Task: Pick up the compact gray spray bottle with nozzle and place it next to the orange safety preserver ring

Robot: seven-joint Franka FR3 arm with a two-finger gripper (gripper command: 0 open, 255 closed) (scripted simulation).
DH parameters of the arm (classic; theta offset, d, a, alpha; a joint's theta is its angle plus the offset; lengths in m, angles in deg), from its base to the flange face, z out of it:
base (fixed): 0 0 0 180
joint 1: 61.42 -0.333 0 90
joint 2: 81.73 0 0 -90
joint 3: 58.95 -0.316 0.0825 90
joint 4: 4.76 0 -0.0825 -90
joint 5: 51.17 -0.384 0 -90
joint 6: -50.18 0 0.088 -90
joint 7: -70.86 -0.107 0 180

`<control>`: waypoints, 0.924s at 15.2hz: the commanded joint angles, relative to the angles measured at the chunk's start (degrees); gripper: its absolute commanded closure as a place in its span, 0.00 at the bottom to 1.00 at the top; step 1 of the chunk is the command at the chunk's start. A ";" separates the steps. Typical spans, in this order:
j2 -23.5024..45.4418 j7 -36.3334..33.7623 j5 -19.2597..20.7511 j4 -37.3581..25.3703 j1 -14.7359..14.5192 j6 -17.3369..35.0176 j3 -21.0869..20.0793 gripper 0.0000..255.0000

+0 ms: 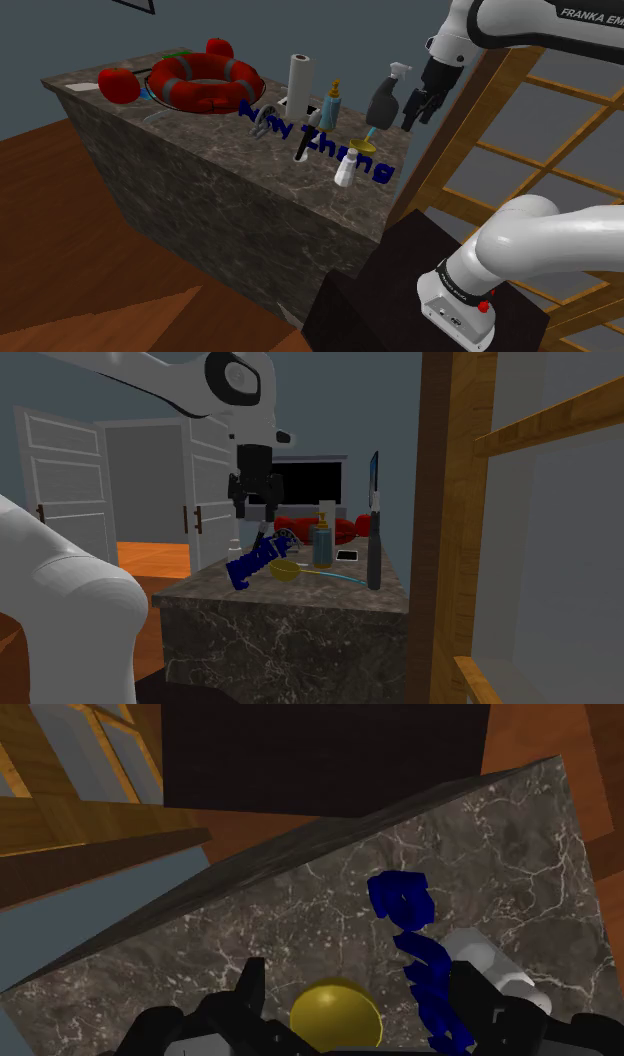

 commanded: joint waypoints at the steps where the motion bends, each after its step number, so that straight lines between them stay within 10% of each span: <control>1: 0.00 0.00 0.00 0.00 0.00 0.00 0.00 0.00; 14: 8.70 30.94 1.19 0.92 -2.54 26.10 21.16 0.00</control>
